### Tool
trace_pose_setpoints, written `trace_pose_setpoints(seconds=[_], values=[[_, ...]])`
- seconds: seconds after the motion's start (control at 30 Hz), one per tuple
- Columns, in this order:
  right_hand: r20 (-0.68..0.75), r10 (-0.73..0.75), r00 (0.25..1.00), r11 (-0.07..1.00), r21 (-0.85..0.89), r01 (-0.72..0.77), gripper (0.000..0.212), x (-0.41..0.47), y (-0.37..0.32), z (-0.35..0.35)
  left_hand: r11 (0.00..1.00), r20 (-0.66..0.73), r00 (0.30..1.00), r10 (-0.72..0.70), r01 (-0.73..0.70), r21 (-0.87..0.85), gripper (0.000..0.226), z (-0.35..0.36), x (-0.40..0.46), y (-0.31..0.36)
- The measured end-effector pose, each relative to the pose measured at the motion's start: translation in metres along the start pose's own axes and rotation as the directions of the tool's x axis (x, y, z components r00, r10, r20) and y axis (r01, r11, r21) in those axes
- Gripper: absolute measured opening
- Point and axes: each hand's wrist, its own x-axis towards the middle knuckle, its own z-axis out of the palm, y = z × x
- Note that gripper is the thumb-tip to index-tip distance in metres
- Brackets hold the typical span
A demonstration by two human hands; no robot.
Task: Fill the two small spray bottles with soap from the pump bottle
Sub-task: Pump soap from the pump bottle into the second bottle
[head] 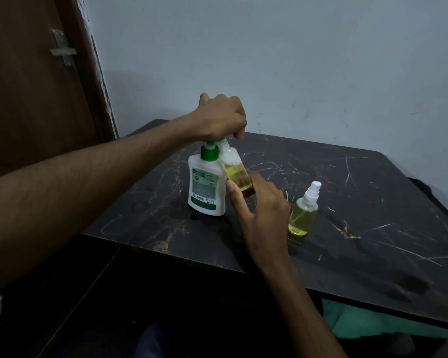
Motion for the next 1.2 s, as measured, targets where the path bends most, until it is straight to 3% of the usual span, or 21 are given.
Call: trace_pose_setpoints(seconds=[0.4, 0.67, 1.2], values=[[-0.006, -0.018, 1.000, 1.000, 0.009, 0.018, 0.042, 0.0005, 0.0009, 0.0010, 0.999, 0.000, 1.000, 0.028, -0.028, 0.034, 0.019, -0.0005, 0.0006, -0.0011], [0.014, 0.000, 1.000, 1.000, 0.014, -0.001, 0.054, 0.0005, 0.0009, 0.0011, 1.000, -0.010, 1.000, 0.018, -0.018, 0.004, 0.023, -0.0032, 0.0006, -0.0016], [0.011, -0.002, 1.000, 1.000, 0.007, 0.002, 0.053, 0.0007, 0.0007, 0.0006, 1.000, 0.014, 1.000, 0.013, -0.014, 0.028, 0.020, 0.0012, 0.0003, -0.0019]])
